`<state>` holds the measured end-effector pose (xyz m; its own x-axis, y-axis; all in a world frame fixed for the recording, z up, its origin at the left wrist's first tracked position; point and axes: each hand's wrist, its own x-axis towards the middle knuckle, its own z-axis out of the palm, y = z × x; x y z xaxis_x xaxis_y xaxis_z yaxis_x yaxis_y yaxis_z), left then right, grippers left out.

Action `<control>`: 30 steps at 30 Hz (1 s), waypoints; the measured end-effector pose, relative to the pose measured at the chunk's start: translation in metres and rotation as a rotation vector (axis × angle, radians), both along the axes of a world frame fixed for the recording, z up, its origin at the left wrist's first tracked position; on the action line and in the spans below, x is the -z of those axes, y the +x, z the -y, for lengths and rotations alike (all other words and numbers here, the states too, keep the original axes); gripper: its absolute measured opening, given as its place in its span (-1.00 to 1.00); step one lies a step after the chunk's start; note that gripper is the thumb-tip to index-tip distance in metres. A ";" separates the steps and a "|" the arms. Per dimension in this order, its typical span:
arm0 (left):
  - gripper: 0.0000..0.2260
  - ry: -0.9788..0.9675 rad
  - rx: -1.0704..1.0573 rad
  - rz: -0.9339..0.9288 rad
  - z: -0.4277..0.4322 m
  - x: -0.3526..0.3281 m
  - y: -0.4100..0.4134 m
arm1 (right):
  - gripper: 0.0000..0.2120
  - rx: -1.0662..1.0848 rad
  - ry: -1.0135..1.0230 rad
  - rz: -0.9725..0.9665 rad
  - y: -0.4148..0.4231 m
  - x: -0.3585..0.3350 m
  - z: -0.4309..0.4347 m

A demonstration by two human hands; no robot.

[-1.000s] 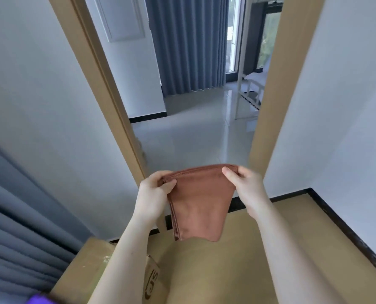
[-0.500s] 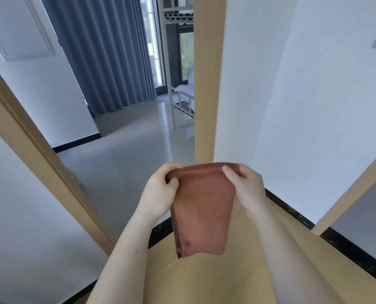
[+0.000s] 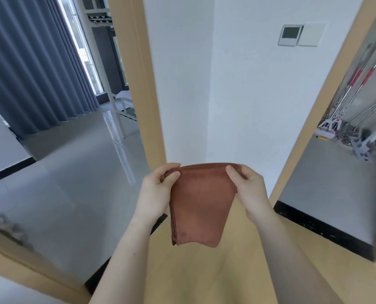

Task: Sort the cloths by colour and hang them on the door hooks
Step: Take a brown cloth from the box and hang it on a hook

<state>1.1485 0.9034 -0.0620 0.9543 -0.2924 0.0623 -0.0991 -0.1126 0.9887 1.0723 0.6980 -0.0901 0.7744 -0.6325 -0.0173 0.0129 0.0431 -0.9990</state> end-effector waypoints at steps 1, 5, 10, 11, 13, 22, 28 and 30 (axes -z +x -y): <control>-0.80 -0.016 0.006 -0.004 0.012 0.000 -0.002 | -0.88 0.011 0.006 0.002 -0.005 0.000 0.010; -0.82 -0.043 0.017 -0.013 0.061 -0.001 -0.013 | -0.88 0.047 0.008 0.011 -0.027 -0.002 0.056; -0.81 -0.032 0.048 0.032 0.125 -0.005 -0.031 | -0.88 0.084 0.000 0.039 -0.054 -0.002 0.118; -0.81 -0.026 0.055 0.040 0.138 -0.005 -0.035 | -0.88 0.089 -0.003 0.045 -0.059 -0.002 0.130; -0.82 -0.018 0.073 0.044 0.164 -0.006 -0.044 | -0.89 0.106 0.004 0.054 -0.071 -0.002 0.155; -0.79 -0.018 0.173 0.059 0.276 -0.006 -0.084 | -0.88 0.198 0.027 0.076 -0.133 0.003 0.255; -0.83 0.008 0.289 0.038 0.344 -0.002 -0.103 | -0.88 0.320 0.034 0.081 -0.176 0.002 0.308; -0.84 0.012 0.331 0.043 0.368 -0.001 -0.106 | -0.88 0.369 0.027 0.078 -0.188 0.004 0.325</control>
<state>1.0421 0.5349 -0.0606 0.8038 -0.5872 0.0953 -0.1738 -0.0787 0.9816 0.8841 0.3732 -0.0938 0.4941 -0.8693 0.0118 0.1081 0.0480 -0.9930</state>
